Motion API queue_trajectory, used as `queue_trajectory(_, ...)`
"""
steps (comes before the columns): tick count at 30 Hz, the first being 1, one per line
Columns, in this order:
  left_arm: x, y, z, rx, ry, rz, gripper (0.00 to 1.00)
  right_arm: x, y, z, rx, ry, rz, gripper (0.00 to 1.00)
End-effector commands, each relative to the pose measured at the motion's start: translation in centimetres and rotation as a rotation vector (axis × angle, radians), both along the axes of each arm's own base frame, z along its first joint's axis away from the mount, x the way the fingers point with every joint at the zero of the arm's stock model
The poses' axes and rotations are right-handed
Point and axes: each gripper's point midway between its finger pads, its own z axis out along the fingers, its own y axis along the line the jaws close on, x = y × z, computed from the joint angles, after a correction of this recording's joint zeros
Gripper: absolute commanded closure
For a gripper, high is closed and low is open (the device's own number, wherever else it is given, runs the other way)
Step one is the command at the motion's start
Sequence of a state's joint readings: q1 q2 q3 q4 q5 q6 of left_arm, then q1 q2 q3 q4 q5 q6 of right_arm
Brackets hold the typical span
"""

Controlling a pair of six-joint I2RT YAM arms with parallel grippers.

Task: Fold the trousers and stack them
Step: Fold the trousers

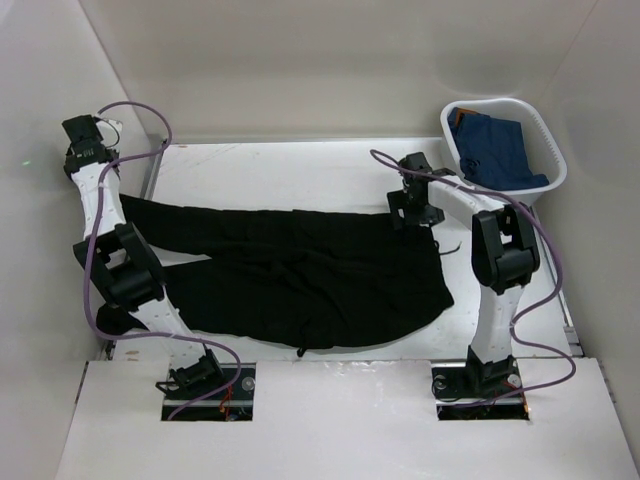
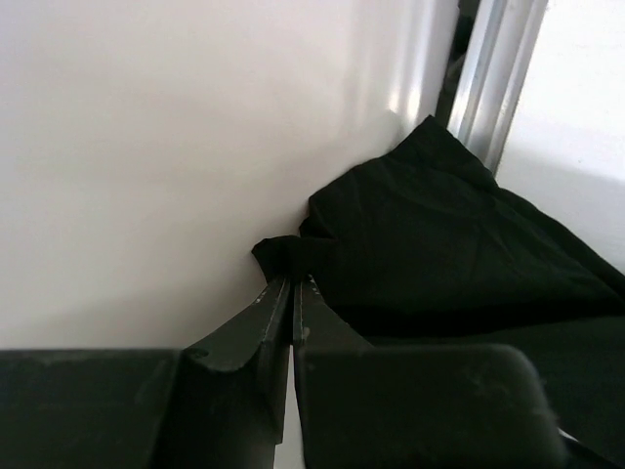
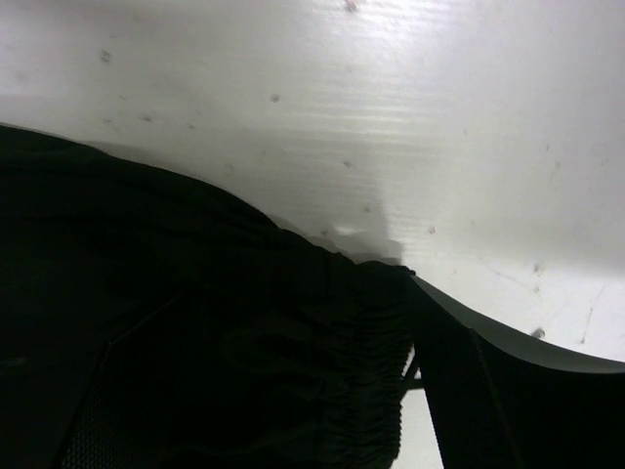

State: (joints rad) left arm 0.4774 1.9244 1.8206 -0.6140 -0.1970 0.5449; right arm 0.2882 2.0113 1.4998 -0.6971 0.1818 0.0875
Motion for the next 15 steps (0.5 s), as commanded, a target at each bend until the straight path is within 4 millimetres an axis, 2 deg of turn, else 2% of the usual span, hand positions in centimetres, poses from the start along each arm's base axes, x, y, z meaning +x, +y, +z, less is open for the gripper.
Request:
queue_trajectory(1, -0.6, 0.9, 5.0, 0.071, -0.111, 0.018, 0.98, -2.0, -1.0, 0.4, -0.009, 0.092, -0.034, 0.10)
queue_trajectory(4, -0.6, 1.1, 5.1, 0.072, -0.120, 0.023, 0.98, -2.6, -1.7, -0.3, 0.004, 0.125, -0.073, 0.15)
queue_trajectory(6, -0.7, 1.2, 5.1, 0.072, -0.122, 0.026, 0.98, -2.6, -1.7, -0.3, 0.009, 0.144, -0.074, 0.25)
queue_trajectory(8, -0.7, 1.1, 5.3, 0.070, -0.128, 0.025, 0.98, -2.6, -1.7, -0.4, 0.006, 0.165, -0.073, 0.47)
queue_trajectory(9, -0.7, 1.1, 5.3, 0.069, -0.130, 0.023, 0.98, -2.6, -1.7, -0.4, 0.008, 0.166, -0.071, 0.71)
queue_trajectory(10, -0.8, 1.0, 5.5, 0.068, -0.134, 0.021, 0.98, -2.6, -1.7, -0.4, 0.011, 0.165, -0.070, 0.86)
queue_trajectory(11, -0.8, 0.9, 5.6, 0.067, -0.136, 0.018, 0.98, -2.7, -1.7, -0.3, 0.017, 0.158, -0.077, 0.95)
queue_trajectory(12, -1.0, 0.7, 5.7, 0.066, -0.139, 0.016, 0.98, -2.7, -1.7, -0.2, 0.025, 0.145, -0.082, 1.00)
queue_trajectory(15, -1.4, 0.6, 5.6, 0.059, -0.139, 0.014, 0.98, -2.6, -2.3, 0.7, 0.025, 0.079, -0.105, 1.00)
